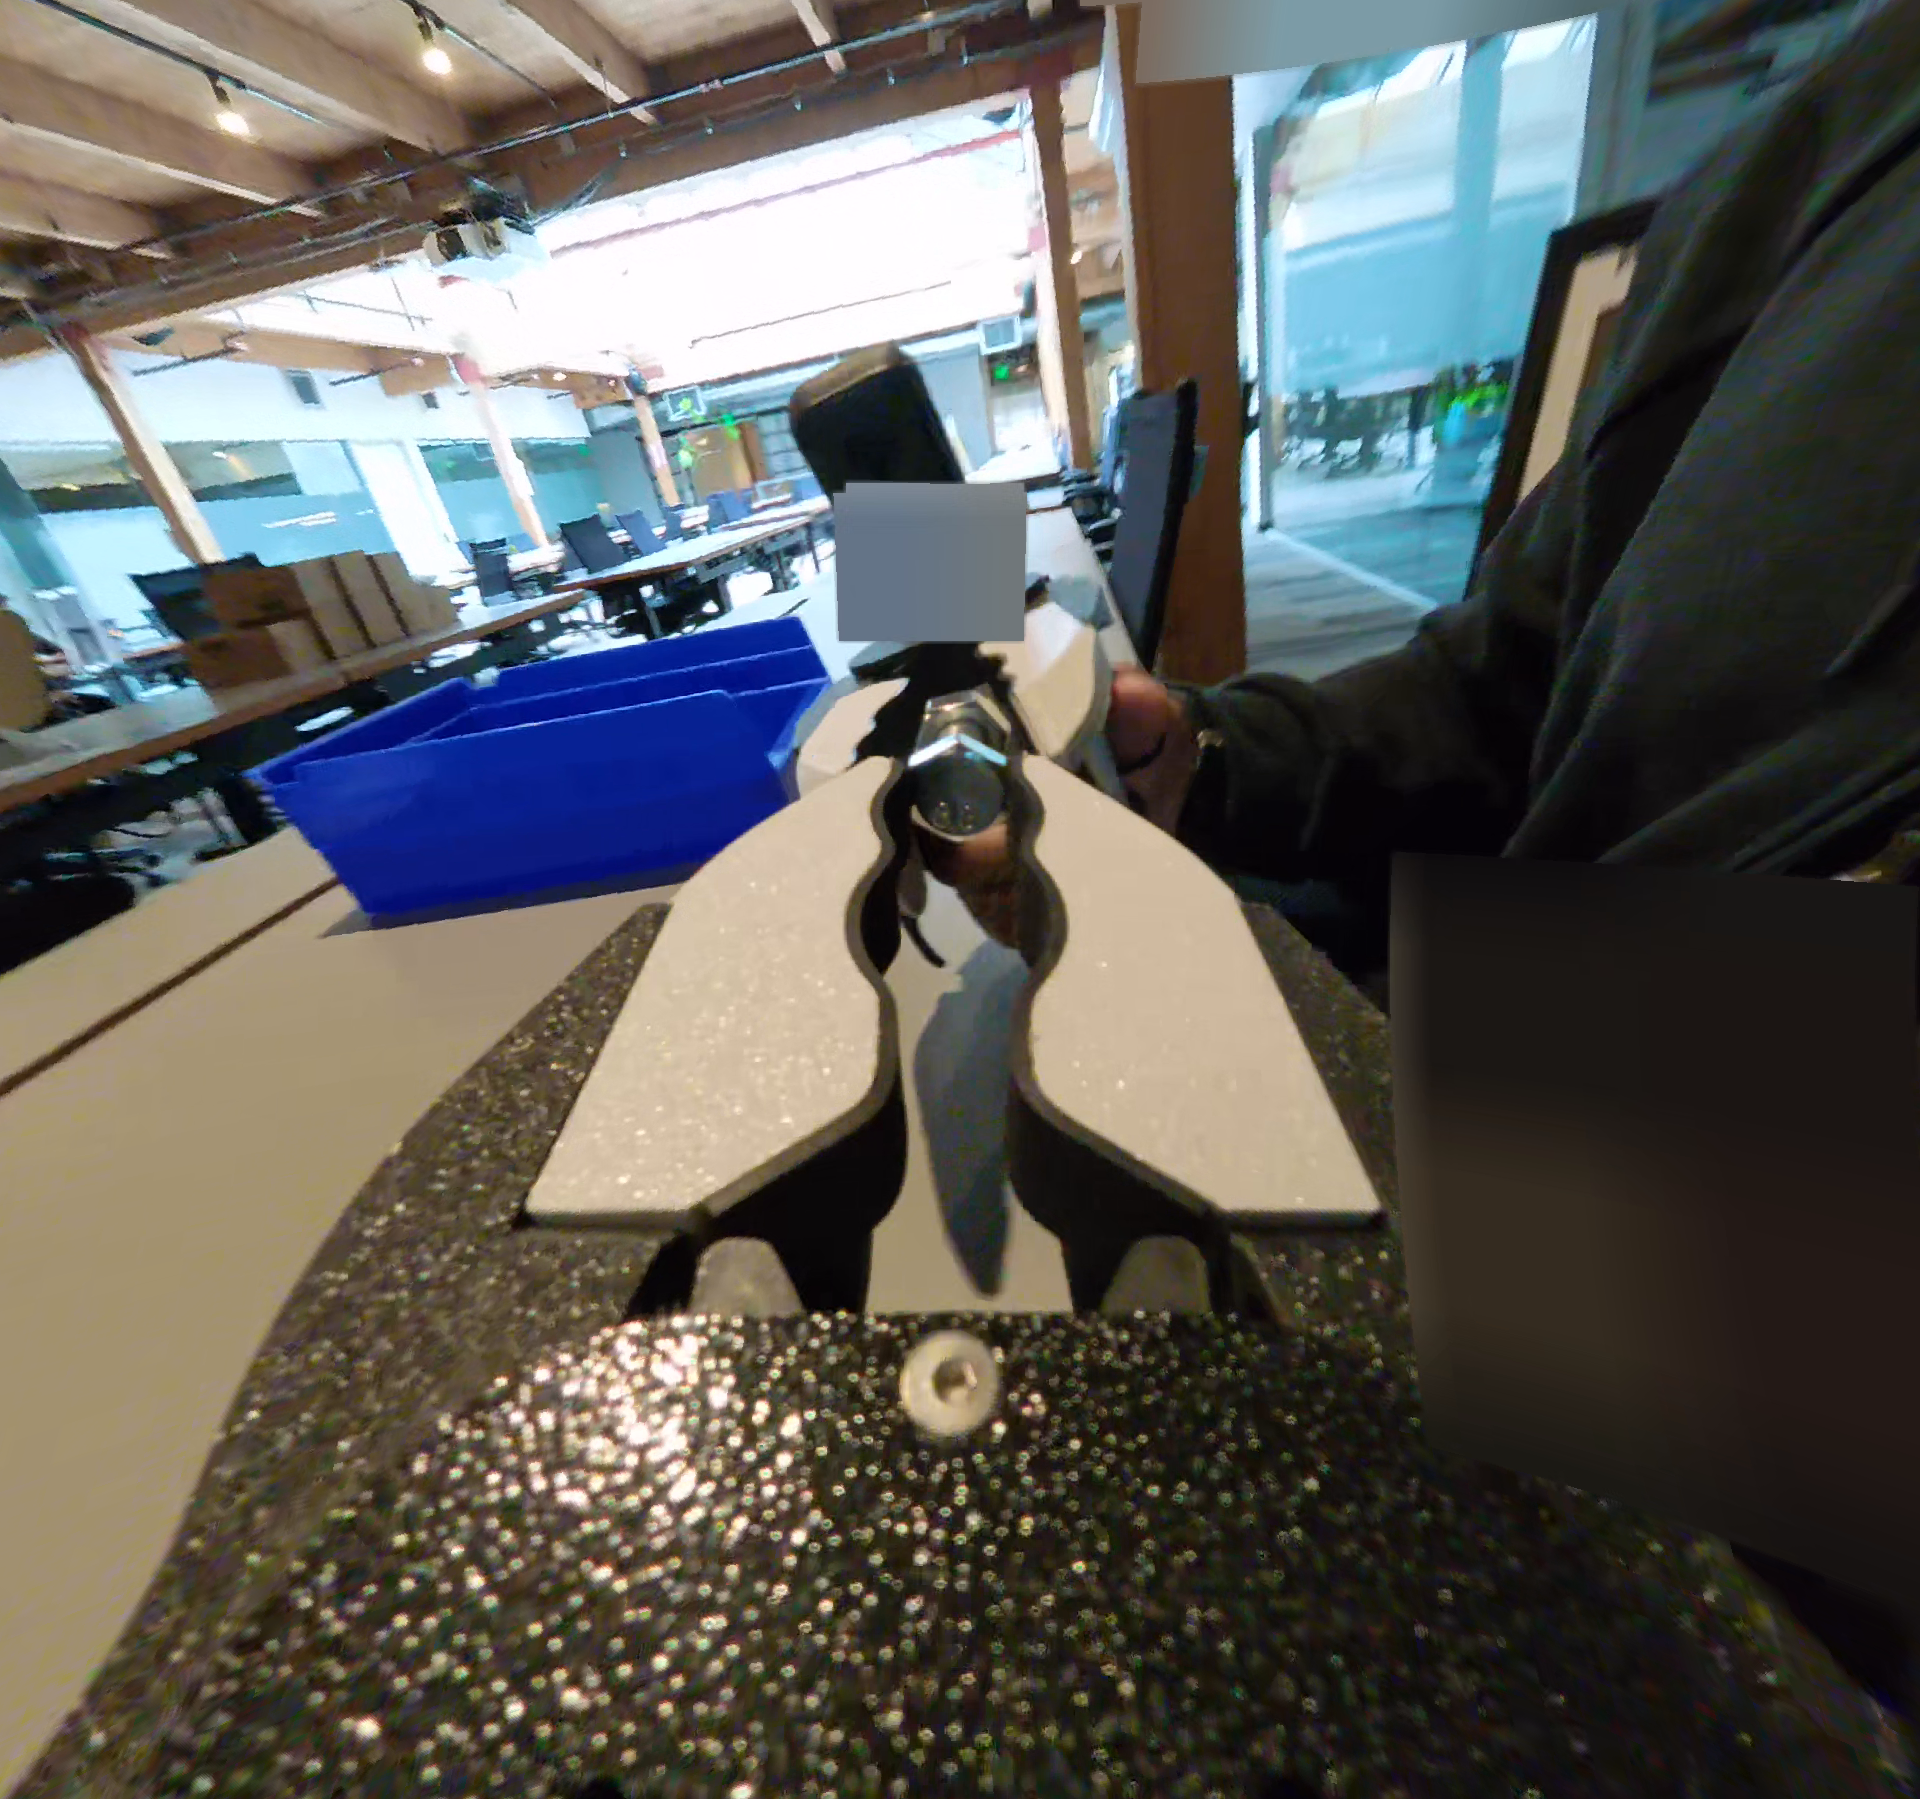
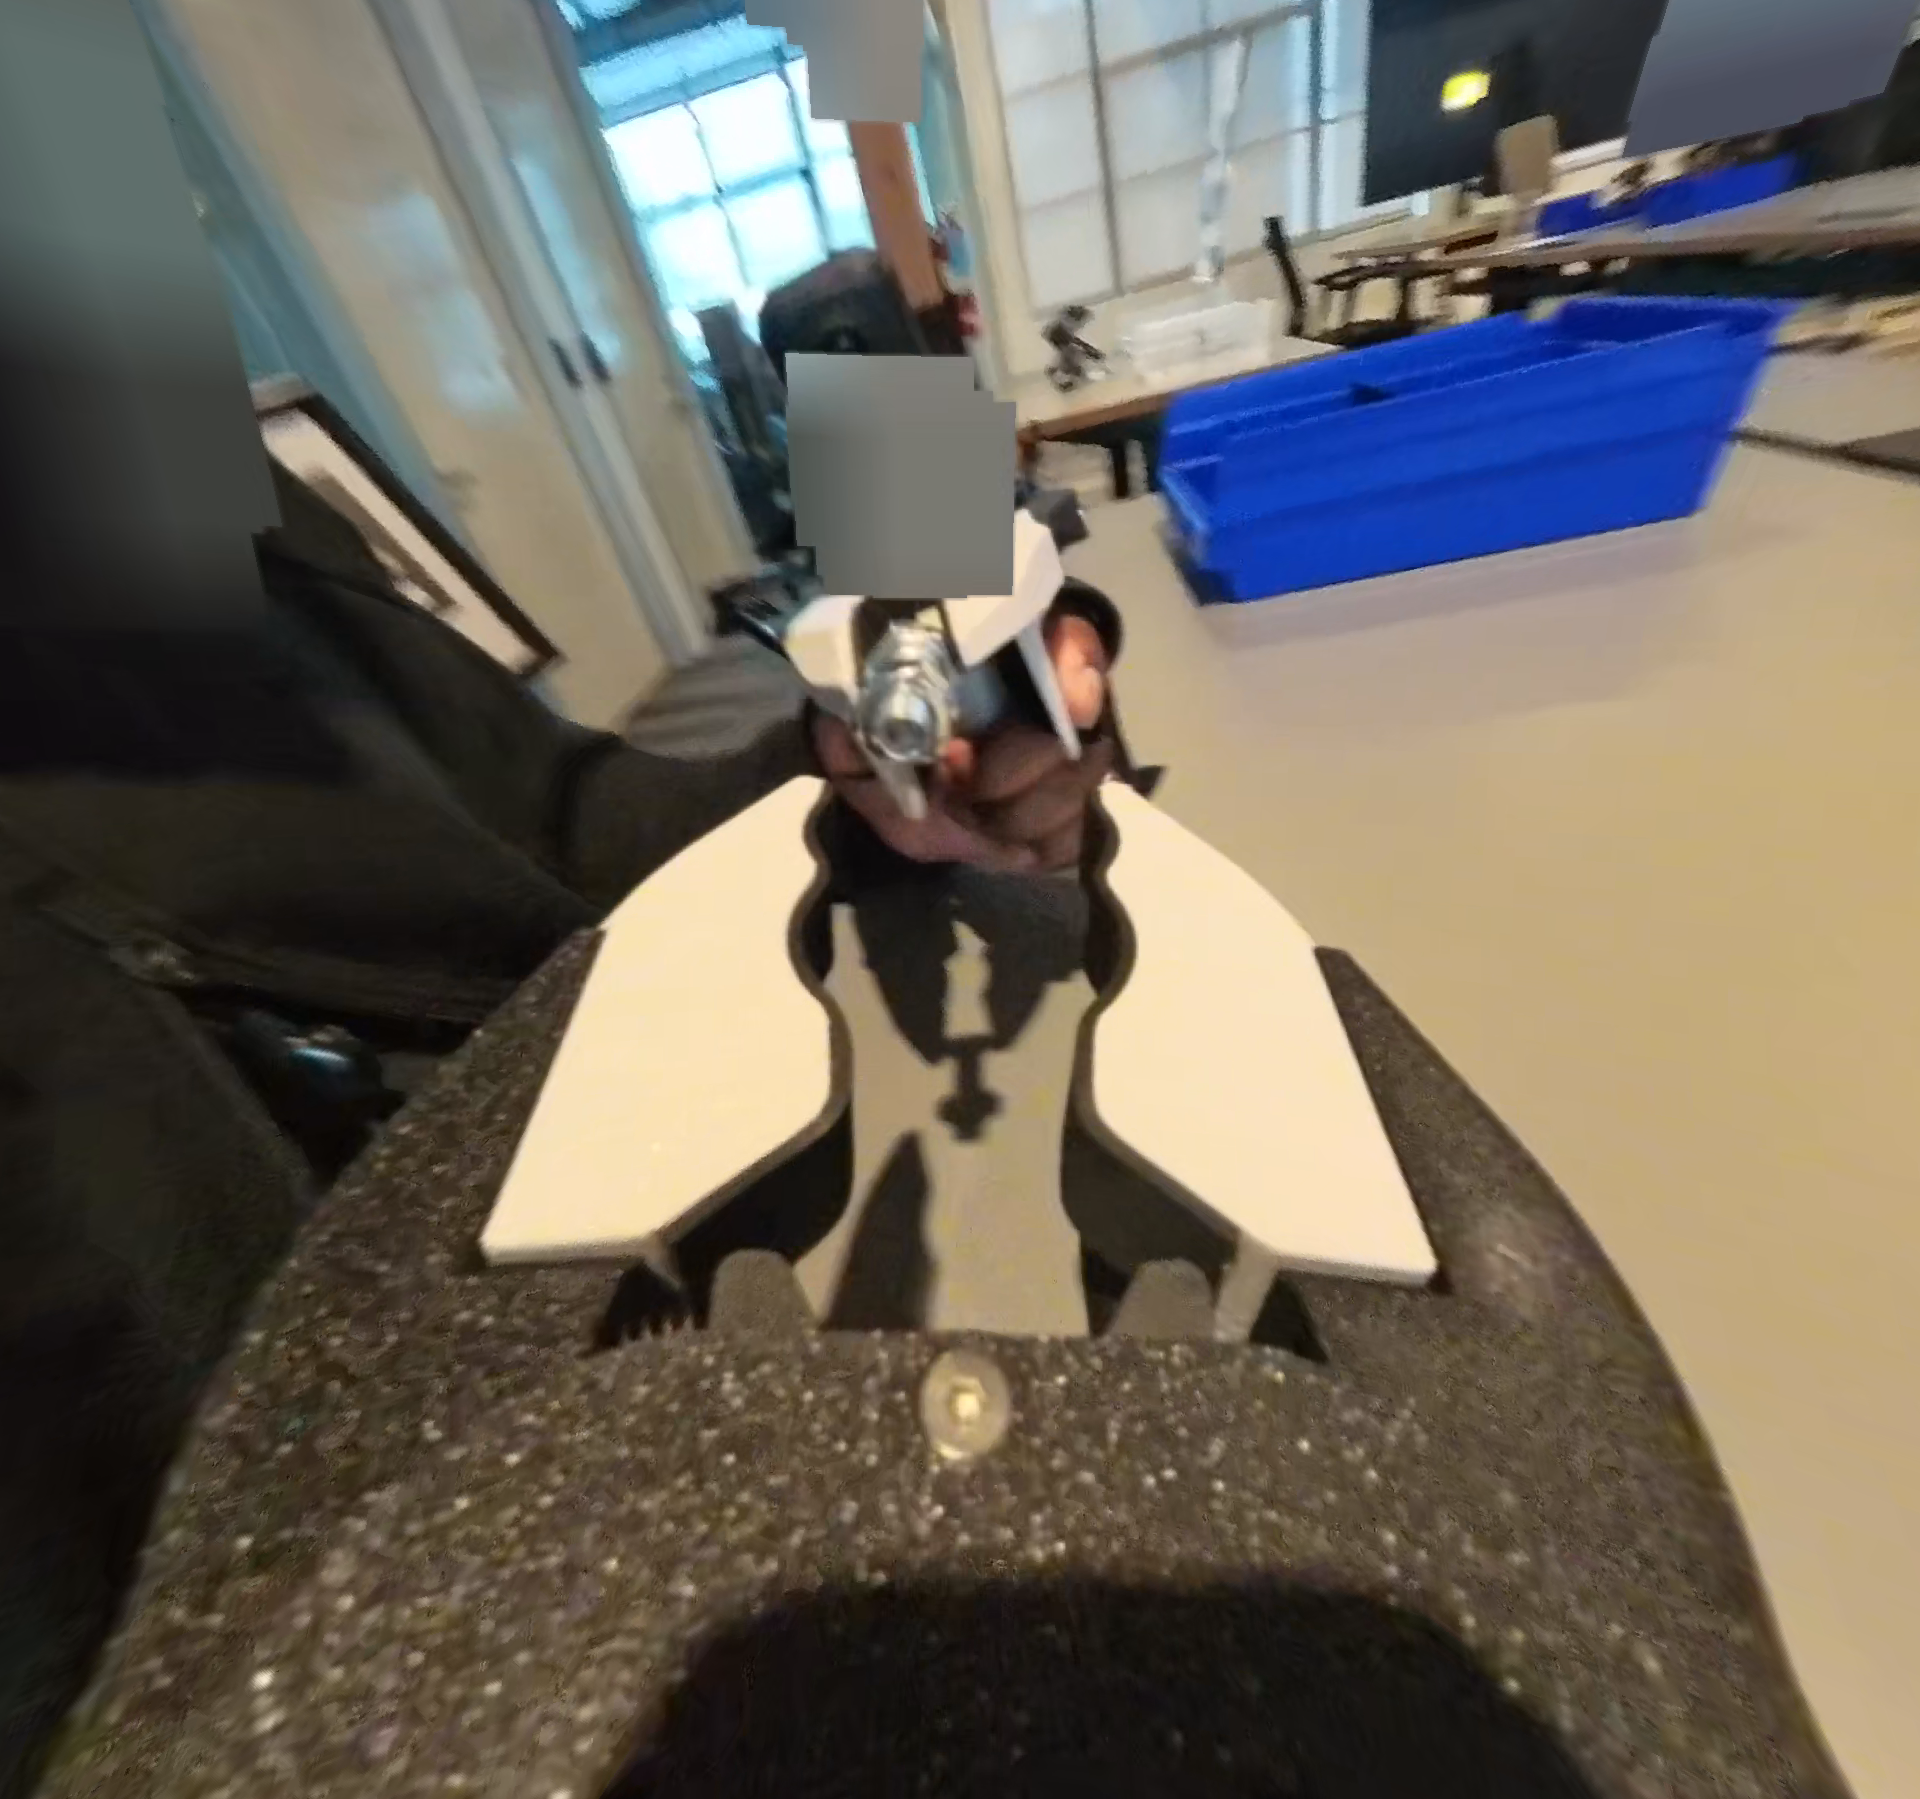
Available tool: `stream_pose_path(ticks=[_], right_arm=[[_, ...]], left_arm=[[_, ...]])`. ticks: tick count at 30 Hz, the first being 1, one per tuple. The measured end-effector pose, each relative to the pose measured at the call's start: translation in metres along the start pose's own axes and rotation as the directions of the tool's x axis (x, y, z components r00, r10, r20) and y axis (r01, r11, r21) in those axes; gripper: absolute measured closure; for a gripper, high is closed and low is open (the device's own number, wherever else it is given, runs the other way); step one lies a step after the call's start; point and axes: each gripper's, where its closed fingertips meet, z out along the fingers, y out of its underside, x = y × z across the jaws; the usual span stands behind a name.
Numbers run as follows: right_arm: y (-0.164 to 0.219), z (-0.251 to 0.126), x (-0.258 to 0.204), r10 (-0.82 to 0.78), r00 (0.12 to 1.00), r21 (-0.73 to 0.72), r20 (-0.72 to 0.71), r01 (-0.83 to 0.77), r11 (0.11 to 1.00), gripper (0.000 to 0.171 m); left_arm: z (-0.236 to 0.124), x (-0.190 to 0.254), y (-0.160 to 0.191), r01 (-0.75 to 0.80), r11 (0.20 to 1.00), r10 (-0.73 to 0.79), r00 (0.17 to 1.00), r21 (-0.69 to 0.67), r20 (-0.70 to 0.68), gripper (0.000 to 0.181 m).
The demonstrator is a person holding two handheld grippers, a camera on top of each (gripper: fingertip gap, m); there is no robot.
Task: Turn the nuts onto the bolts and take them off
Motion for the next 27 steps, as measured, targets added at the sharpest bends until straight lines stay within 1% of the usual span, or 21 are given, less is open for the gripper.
stream_pose_path(ticks=[2,4,8,10,13,15,16,17,19,20,21,23,25,27], right_arm=[[0.003,0.000,0.006,-0.128,0.987,-0.056,-0.094,0.123,0.991,0.119],[0.003,0.000,0.009,-0.247,0.956,-0.091,-0.155,0.235,0.968,0.120],[0.001,0.002,0.005,-0.414,0.888,-0.126,-0.200,0.395,0.910,0.123],[0.000,0.002,0.002,-0.448,0.872,-0.127,-0.199,0.430,0.894,0.123],[0.001,0.002,0.001,-0.456,0.868,-0.131,-0.198,0.437,0.890,0.127],[0.001,0.002,0.000,-0.454,0.870,-0.130,-0.191,0.437,0.890,0.136],[0.002,0.003,0.000,-0.452,0.873,-0.133,-0.184,0.433,0.891,0.145],[0.003,0.003,-0.001,-0.444,0.879,-0.136,-0.175,0.425,0.895,0.153],[0.005,0.003,0.000,-0.387,0.907,-0.136,-0.163,0.368,0.920,0.153],[0.006,0.003,0.001,-0.334,0.931,-0.131,-0.147,0.316,0.940,0.153],[0.007,0.002,0.001,-0.259,0.958,-0.114,-0.120,0.246,0.962,0.153],[0.006,0.000,-0.002,-0.049,0.998,-0.065,-0.034,0.046,0.997,0.153],[0.006,-0.001,-0.003,0.138,0.989,-0.032,0.054,-0.137,0.990,0.153],[0.003,-0.002,-0.002,0.188,0.977,0.014,0.097,-0.190,0.982,0.151]], left_arm=[[0.000,0.000,-0.001,0.064,0.998,-0.064,0.997,0.017,-0.032,0.165],[0.001,0.001,0.003,0.093,0.996,-0.093,0.994,-0.001,-0.050,0.165],[0.003,-0.001,0.011,0.139,0.989,-0.141,0.989,-0.042,-0.049,0.165],[0.003,-0.001,0.014,0.160,0.986,-0.163,0.985,-0.053,-0.052,0.165],[0.004,0.000,0.015,0.183,0.982,-0.186,0.980,-0.052,-0.067,0.165],[0.004,0.000,0.016,0.188,0.980,-0.192,0.979,-0.061,-0.067,0.164],[0.005,0.000,0.017,0.187,0.980,-0.191,0.979,-0.064,-0.068,0.164],[0.005,0.000,0.017,0.182,0.981,-0.187,0.980,-0.065,-0.065,0.164],[0.005,-0.001,0.018,0.153,0.985,-0.157,0.986,-0.079,-0.047,0.164],[0.006,-0.001,0.019,0.121,0.988,-0.125,0.992,-0.093,-0.031,0.165],[0.006,-0.001,0.020,0.075,0.992,-0.077,0.997,-0.106,-0.016,0.164],[0.008,0.001,0.019,-0.041,0.991,0.044,0.999,-0.128,0.015,0.164],[0.009,0.001,0.019,-0.123,0.981,0.130,0.991,-0.151,0.038,0.164],[0.010,0.000,0.018,-0.111,0.984,0.119,0.992,-0.142,0.049,0.164]])
